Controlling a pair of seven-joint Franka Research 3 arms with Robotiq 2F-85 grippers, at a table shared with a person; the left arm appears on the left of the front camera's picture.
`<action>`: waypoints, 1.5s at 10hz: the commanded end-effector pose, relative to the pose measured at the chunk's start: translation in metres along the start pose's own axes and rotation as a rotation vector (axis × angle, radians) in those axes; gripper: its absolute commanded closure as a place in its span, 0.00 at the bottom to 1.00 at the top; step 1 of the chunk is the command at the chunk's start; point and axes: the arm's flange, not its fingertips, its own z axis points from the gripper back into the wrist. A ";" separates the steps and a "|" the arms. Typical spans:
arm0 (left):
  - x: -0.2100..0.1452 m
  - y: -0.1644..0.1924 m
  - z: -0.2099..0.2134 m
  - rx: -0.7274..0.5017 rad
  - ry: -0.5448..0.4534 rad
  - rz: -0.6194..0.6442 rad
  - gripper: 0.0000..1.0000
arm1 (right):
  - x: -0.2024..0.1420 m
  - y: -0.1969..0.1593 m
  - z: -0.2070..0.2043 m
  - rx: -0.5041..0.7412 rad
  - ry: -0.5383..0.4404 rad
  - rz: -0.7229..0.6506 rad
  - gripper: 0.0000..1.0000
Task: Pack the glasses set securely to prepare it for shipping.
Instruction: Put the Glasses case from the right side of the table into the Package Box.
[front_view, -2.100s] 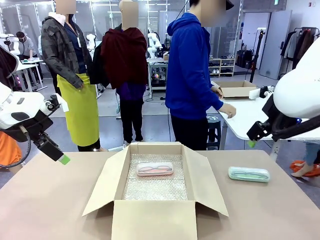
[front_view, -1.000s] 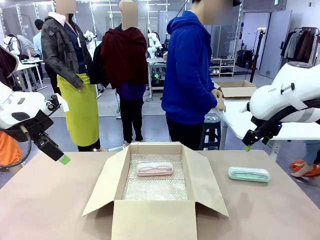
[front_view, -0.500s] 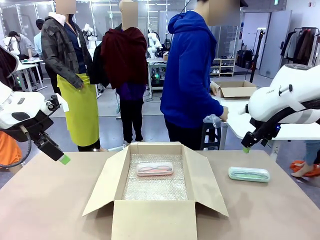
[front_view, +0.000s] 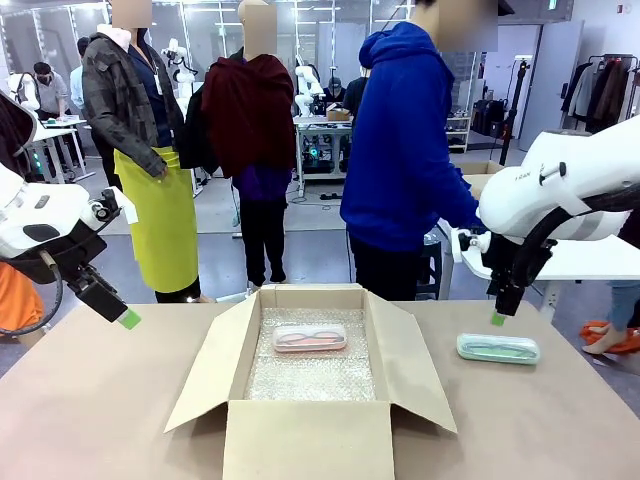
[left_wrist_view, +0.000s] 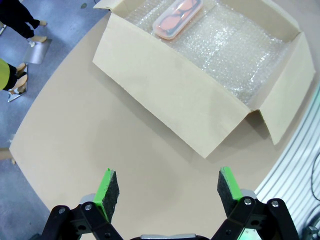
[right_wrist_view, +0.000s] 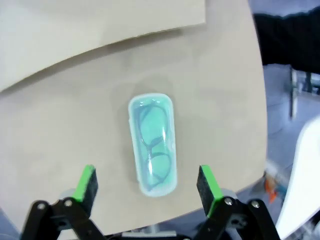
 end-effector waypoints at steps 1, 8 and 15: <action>-0.001 0.001 0.001 0.005 0.001 -0.006 0.00 | -0.007 -0.014 -0.007 0.020 0.002 0.403 0.00; -0.001 0.001 0.001 0.005 0.001 -0.006 0.00 | -0.017 -0.028 -0.066 0.080 -0.028 0.302 0.00; -0.001 0.001 0.001 0.005 0.001 -0.006 0.00 | -0.029 -0.023 -0.108 0.081 -0.058 0.240 0.00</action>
